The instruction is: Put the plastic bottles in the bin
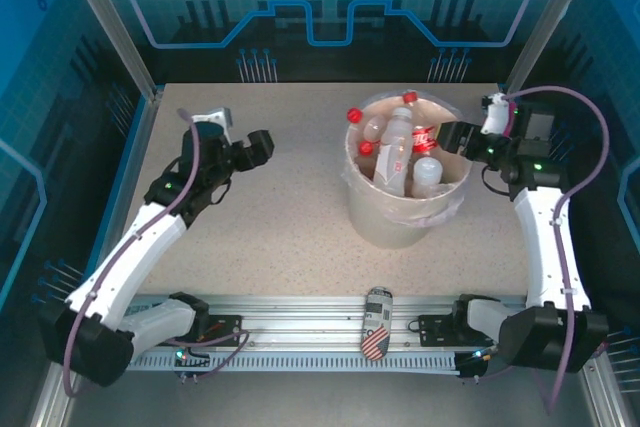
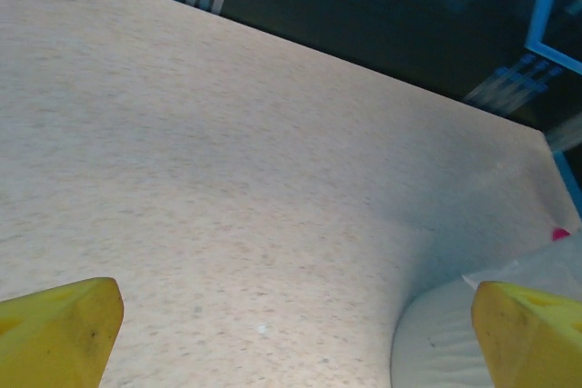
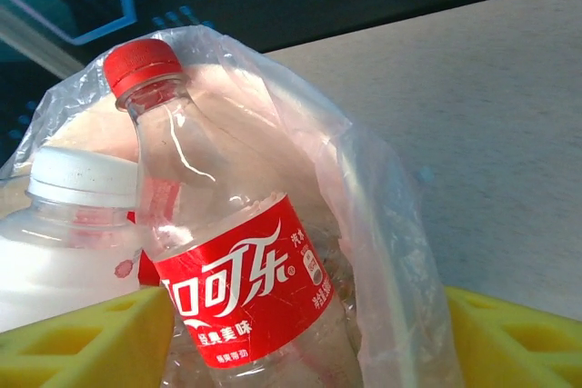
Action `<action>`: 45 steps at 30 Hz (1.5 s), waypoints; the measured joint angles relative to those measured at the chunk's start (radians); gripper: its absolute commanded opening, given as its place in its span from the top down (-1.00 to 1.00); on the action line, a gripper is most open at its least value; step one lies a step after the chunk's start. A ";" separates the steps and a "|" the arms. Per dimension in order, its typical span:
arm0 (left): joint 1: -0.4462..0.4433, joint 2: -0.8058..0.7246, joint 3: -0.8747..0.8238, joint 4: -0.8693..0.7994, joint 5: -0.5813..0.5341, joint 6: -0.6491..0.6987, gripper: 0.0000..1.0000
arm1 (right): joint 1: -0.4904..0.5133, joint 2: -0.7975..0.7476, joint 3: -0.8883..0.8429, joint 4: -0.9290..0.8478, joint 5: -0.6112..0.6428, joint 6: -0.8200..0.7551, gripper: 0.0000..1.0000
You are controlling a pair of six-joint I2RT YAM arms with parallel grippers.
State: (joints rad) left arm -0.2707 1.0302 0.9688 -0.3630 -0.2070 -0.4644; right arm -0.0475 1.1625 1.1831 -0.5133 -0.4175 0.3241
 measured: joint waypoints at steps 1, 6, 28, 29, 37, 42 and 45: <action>0.013 -0.023 -0.024 -0.006 -0.016 0.000 -0.98 | 0.037 0.004 -0.007 0.024 0.006 0.013 -0.47; 0.069 -0.107 -0.159 -0.029 -0.071 -0.002 -0.98 | 0.220 0.061 -0.025 0.140 0.023 0.092 -0.47; 0.175 0.063 -0.446 0.340 -0.257 0.171 -0.98 | 0.150 -0.032 -0.067 0.137 0.381 -0.133 -0.99; 0.183 0.092 -0.459 0.385 -0.260 0.190 -0.99 | 0.149 -0.033 -0.104 0.151 0.414 -0.151 -0.99; 0.204 0.333 -0.488 0.678 -0.247 0.307 -0.98 | 0.149 0.145 -0.411 0.365 0.569 -0.263 -0.99; 0.206 0.408 -0.487 0.850 -0.217 0.369 -0.98 | 0.149 0.222 -0.525 0.593 0.605 -0.292 -0.99; 0.207 0.465 -0.487 0.935 -0.196 0.390 -0.98 | 0.154 0.280 -0.575 0.764 0.623 -0.307 -0.99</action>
State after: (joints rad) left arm -0.0635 1.4952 0.4816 0.5720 -0.4030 -0.0746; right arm 0.1070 1.4422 0.6079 0.2504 0.2054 0.0170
